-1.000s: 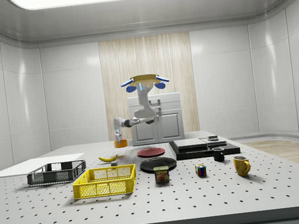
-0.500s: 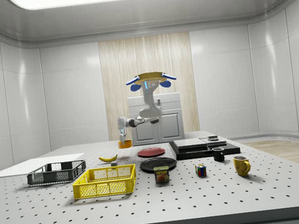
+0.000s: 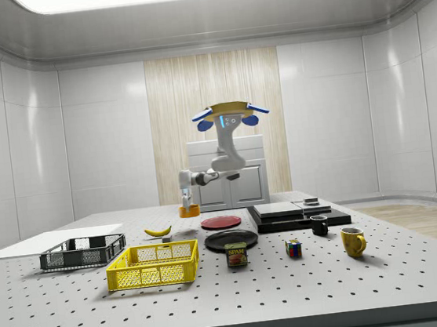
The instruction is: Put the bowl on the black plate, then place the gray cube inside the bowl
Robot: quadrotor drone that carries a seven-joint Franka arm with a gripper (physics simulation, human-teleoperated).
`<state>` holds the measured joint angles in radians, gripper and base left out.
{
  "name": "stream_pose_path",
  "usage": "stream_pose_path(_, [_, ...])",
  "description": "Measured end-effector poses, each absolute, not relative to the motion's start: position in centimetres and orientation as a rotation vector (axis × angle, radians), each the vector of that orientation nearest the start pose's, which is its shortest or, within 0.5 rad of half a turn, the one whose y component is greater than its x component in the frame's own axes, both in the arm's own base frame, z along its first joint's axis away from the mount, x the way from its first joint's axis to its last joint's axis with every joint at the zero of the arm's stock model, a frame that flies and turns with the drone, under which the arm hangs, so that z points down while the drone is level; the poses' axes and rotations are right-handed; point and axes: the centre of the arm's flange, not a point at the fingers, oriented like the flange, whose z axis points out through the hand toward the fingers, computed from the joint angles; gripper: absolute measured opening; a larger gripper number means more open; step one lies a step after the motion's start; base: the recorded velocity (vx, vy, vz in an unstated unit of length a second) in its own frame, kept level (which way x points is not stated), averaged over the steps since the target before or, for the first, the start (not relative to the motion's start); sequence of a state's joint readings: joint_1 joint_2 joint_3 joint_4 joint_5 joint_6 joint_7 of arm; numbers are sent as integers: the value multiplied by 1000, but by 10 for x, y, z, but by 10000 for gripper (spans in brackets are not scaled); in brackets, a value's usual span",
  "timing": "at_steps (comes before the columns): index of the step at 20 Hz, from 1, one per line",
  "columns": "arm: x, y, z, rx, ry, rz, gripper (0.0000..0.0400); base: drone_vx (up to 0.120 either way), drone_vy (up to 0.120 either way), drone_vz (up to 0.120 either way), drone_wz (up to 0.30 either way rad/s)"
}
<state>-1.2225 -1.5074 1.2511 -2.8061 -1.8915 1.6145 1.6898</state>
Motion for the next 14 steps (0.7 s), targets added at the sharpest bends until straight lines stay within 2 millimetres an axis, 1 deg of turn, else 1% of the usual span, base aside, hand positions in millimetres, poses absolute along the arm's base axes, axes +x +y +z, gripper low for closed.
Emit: stream_pose_path(14, [319, 0, 529, 1, -2, 786, 100, -120, 120, 0, 0])
